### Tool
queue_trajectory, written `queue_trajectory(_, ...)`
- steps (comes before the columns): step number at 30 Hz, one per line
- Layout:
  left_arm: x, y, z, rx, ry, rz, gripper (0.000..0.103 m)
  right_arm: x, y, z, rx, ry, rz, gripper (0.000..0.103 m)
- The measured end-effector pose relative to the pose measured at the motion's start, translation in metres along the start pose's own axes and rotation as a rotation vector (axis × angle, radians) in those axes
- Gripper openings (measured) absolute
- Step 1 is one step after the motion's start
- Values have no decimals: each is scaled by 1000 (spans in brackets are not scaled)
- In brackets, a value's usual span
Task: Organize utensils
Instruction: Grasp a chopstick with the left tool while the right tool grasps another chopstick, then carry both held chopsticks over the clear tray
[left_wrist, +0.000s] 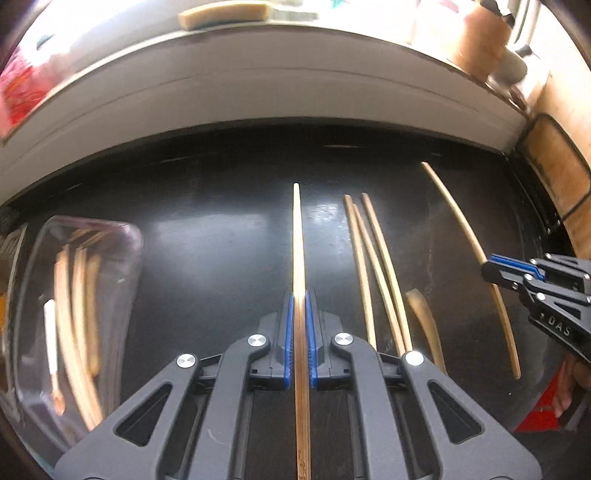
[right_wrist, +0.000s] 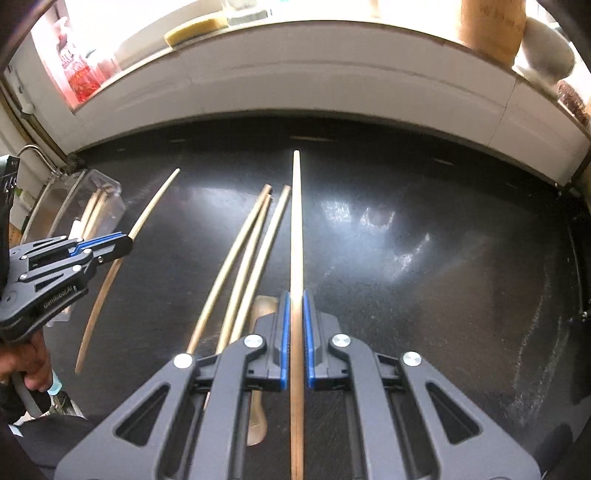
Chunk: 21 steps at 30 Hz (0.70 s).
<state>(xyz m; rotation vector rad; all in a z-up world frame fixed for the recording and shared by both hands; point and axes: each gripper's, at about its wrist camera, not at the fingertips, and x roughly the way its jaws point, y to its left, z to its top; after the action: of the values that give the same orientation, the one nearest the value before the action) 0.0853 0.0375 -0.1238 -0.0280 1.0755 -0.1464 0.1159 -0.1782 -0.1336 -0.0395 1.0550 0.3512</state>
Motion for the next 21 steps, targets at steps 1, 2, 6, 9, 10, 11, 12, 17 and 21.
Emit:
queue_trajectory(1,-7,2,-1,-14,-1,1,6,-5,0,-2,3,-4,3,8)
queue_trajectory(2,-16,6,-4,-28,-1,7,6,-11,2,-2,5,-7,7,8)
queue_trajectory(6,-38,20,-4,-71,-6,24,6,-28,16,0,6,-19,28,8)
queue_trajectory(9,-51,35,-5,-96,-9,36,6,-36,33,3,-9,-29,49,8)
queue_trajectory(10,-56,40,-6,-102,-10,38,6,-38,40,4,-7,-32,65,8)
queue_trajectory(11,-62,47,-9,-109,-11,40,6,-40,48,5,-10,-34,79,8)
queue_trajectory(12,-66,54,-11,-116,-13,43,6,-41,54,7,-14,-34,87,8)
queue_trajectory(17,-85,93,-16,-158,-28,63,6,-41,102,16,-38,-32,150,8)
queue_trajectory(21,-102,133,-21,-199,-37,86,6,-36,154,28,-60,-25,218,8)
